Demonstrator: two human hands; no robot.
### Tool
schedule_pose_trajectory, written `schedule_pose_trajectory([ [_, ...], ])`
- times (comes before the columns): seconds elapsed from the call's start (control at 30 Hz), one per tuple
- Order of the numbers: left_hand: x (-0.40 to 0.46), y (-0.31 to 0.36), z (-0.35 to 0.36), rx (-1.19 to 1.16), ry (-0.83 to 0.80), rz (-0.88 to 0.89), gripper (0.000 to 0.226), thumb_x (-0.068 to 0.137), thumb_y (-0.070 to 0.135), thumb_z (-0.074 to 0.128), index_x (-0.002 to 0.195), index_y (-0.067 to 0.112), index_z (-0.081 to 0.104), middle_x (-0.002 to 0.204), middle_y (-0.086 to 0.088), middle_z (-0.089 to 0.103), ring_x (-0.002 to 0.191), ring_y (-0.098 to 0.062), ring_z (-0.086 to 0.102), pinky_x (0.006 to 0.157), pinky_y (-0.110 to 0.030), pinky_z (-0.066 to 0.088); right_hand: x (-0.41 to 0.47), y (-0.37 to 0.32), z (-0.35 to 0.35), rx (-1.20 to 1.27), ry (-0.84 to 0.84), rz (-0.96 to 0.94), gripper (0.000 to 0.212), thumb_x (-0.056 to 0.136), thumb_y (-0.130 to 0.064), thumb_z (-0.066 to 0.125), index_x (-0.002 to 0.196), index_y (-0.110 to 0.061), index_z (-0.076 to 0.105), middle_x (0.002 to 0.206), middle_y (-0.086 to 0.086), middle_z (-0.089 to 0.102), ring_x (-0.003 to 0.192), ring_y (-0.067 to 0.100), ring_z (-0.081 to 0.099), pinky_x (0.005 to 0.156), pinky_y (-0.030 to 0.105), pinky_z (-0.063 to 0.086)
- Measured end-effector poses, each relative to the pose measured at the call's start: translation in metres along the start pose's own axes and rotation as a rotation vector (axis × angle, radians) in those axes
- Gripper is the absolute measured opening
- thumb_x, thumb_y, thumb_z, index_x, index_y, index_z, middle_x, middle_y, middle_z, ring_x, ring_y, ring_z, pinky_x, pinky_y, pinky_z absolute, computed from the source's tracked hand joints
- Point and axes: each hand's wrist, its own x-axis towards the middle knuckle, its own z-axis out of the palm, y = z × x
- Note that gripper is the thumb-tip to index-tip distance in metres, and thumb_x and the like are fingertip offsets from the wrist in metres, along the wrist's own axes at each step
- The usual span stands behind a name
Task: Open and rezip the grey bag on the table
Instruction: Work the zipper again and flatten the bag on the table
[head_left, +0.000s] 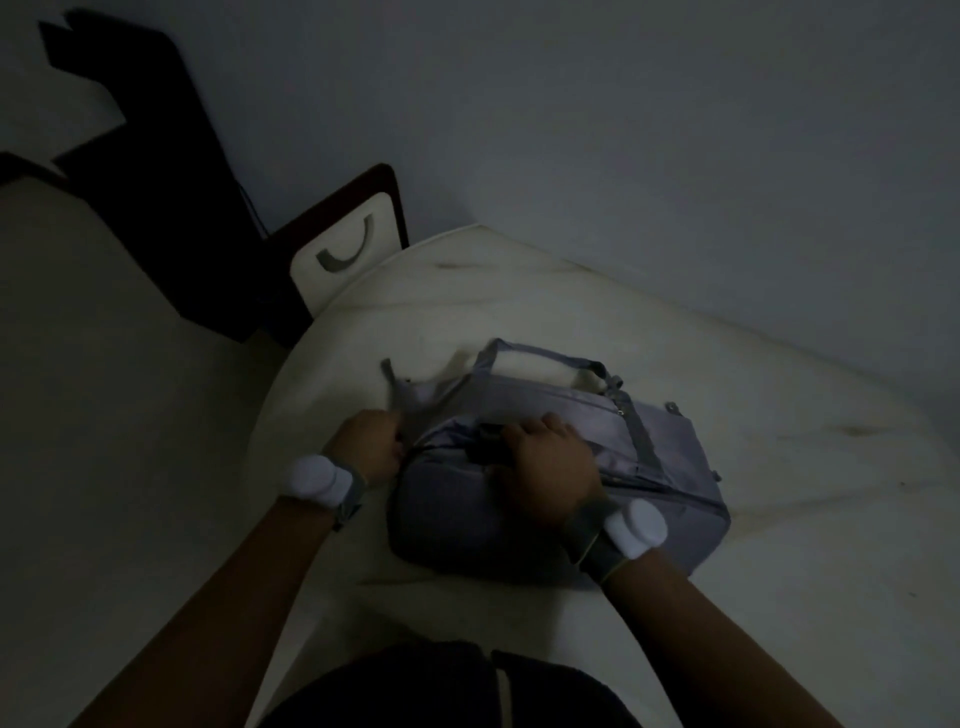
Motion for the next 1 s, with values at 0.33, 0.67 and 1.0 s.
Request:
schedule_pose_trajectory([
  [0.33, -0.009, -0.004, 0.019, -0.062, -0.043, 0.031, 0.023, 0.082, 0.026, 0.054, 0.082, 0.009, 0.070, 0.089, -0.018, 0.070, 0.084, -0.036, 0.065, 0.073, -0.039, 0.054, 0.020, -0.037, 0.014, 0.022, -0.023, -0.111, 0.054, 0.081, -0.052, 0.059, 0.126, -0.021, 0.057, 0.122, 0.006, 0.059, 0.107, 0.032, 0.052, 0.089, 0.039, 0.040],
  [0.67, -0.015, -0.018, 0.022, -0.103, 0.066, 0.070, 0.029, 0.078, 0.028, 0.042, 0.072, 0.009, 0.063, 0.077, -0.018, 0.068, 0.071, -0.037, 0.063, 0.061, -0.038, 0.052, 0.051, -0.022, 0.008, -0.104, -0.213, -0.068, 0.040, 0.096, -0.037, 0.047, 0.129, -0.016, 0.051, 0.128, 0.012, 0.055, 0.118, 0.032, 0.048, 0.096, 0.043, 0.043],
  [1.0, -0.016, -0.021, 0.035, -0.255, 0.123, 0.101, 0.021, 0.085, 0.023, 0.049, 0.077, 0.010, 0.064, 0.080, -0.015, 0.069, 0.071, -0.032, 0.063, 0.060, -0.029, 0.043, 0.033, -0.017, -0.012, -0.084, -0.015, 0.051, 0.012, 0.067, -0.016, 0.070, 0.075, -0.007, 0.069, 0.077, 0.013, 0.066, 0.078, 0.034, 0.062, 0.055, 0.033, 0.045],
])
